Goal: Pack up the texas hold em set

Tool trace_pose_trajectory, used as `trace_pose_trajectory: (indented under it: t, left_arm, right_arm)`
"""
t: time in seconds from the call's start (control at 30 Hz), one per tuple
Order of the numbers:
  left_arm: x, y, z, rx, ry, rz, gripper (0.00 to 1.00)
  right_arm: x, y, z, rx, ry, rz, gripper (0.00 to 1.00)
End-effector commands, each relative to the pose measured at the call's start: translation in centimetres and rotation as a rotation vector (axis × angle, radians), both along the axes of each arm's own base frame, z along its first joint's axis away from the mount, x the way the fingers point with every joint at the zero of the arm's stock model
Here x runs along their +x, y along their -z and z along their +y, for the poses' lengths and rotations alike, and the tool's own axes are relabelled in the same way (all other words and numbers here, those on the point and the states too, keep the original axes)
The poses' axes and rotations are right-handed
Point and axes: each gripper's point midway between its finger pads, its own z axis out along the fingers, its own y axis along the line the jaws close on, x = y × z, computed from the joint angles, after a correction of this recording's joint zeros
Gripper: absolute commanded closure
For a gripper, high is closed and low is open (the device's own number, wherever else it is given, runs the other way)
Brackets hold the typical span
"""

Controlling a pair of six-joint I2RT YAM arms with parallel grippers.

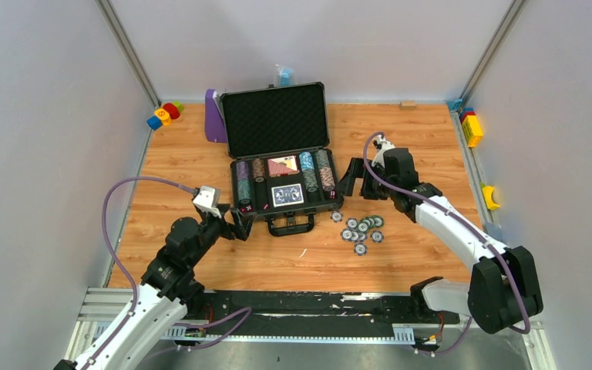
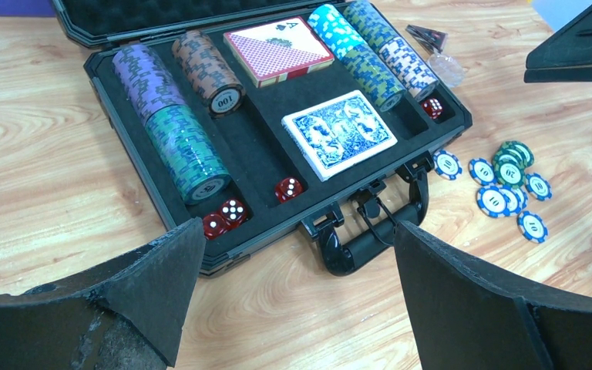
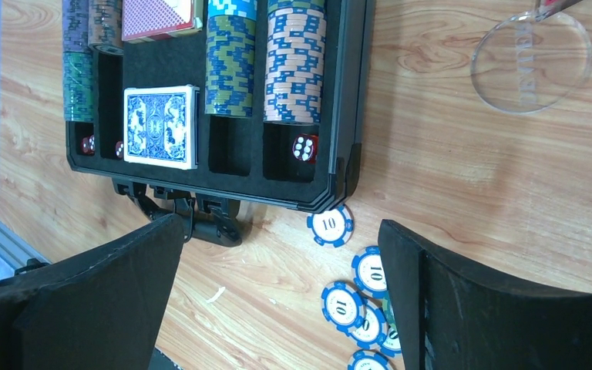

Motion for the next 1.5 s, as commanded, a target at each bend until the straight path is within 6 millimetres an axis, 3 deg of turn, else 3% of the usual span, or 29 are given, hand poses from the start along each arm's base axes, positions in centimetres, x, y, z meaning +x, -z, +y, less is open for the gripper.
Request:
trace_pose_trajectory:
  t: [0.0, 0.3, 0.77, 1.0, 1.1, 1.23, 1.37, 1.47]
  left_arm:
    - [0.2, -0.6, -0.1, -0.013, -0.001, -0.024, 0.00]
    - [0.1, -0.7, -0.1, -0.017, 0.005, -0.031, 0.00]
    - [-0.1, -0.9, 0.0, -0.021, 0.004, -0.037, 0.00]
    - [0.0, -0.8, 0.0, -0.021, 0.000, -0.036, 0.00]
    - [0.0, -0.8, 0.0, -0.020, 0.002, -0.034, 0.00]
    - [0.0, -0.8, -0.1, -0.020, 0.002, -0.034, 0.00]
    - [0.0, -0.8, -0.1, -0.020, 0.004, -0.036, 0.00]
    - [0.0, -0.8, -0.1, -0.020, 0.008, -0.037, 0.00]
  right_arm:
    - [1.4, -2.6, 1.1, 0.064, -0.017, -0.071, 0.00]
    - [2.0, -1.6, 2.3, 0.095, -0.055, -0.029, 0.00]
    - [2.2, 3.6, 5.1, 0.155, -0.132, 0.128, 0.01]
    - [1.5, 2.2, 6.6, 0.209, -0.208, 0.110, 0.04]
    - [2.8, 1.1, 4.9, 0.157, -0.142, 0.058, 0.04]
    - [5.7, 0.1, -0.7, 0.040, 0.099, 0.024, 0.04]
    - [8.1, 0.4, -6.1, -0.155, 0.345, -0.003, 0.02]
    - [9.3, 1.7, -7.4, -0.248, 0.387, 0.025, 0.01]
